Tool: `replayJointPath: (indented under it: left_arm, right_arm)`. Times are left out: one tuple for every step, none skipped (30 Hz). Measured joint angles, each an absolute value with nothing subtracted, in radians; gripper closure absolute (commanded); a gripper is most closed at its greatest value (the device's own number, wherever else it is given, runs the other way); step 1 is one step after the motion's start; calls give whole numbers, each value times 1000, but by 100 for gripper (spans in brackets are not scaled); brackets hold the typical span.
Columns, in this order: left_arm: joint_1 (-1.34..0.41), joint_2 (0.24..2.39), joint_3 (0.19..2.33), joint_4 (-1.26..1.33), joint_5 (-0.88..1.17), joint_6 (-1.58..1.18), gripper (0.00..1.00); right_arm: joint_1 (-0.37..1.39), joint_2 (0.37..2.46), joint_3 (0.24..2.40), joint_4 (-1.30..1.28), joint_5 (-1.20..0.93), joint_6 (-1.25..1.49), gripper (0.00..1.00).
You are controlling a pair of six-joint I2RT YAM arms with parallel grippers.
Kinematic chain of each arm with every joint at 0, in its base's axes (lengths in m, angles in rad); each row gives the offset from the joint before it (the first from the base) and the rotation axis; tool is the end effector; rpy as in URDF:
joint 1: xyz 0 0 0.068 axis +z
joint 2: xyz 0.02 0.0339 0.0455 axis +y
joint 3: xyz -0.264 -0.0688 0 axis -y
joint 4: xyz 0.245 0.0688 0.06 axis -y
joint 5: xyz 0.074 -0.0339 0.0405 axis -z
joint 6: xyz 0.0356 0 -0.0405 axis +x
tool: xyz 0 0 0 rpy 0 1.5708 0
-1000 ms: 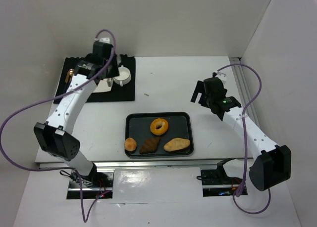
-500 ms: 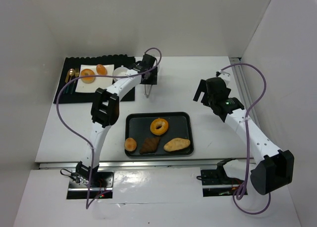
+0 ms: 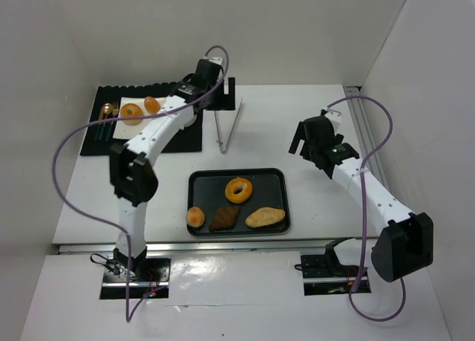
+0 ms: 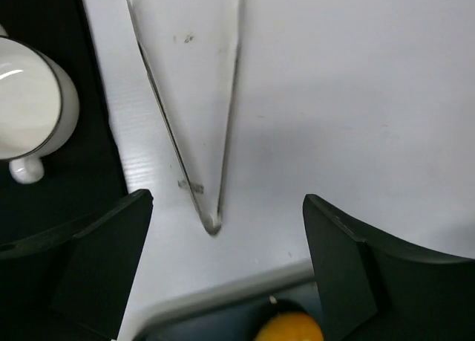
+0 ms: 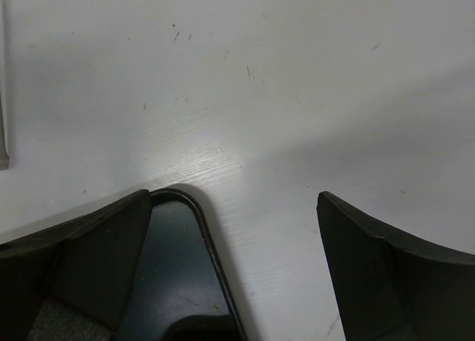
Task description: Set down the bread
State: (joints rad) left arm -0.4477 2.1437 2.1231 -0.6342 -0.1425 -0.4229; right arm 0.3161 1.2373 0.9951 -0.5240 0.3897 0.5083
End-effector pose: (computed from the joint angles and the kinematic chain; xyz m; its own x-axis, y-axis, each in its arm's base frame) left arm 0.4492 -0.2101 0.3238 -0.6348 -0.1458 -0.7588 0.0729 0.9664 -0.2467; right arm 0.2540 0.0689 0.2883 -0.5891 0.2810 -0.7577 0.2968 0.9473 0.1206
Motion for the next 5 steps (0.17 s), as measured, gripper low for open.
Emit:
replayJointPath:
  left_arm:
    - [-453,2062,2078,-636,-138,-423,4]
    - [-458,1988,2029,-624,-134,-423,4]
    - [-464,1909,1973,-608,-131,-423,4]
    - [-469,1831,1921,-602,-125,-422,4]
    - [-475,1748,1863,-592,-118,-421,4]
  right_arm:
    - [316,1245,995,-524,390,508,1]
    - [316,1254,995,-525,389,508,1]
    - [316,1261,995,-526,390,509,1]
    - [316,1266,995,-527,390,512,1]
    - [316,1269,995,-527,390,514,1]
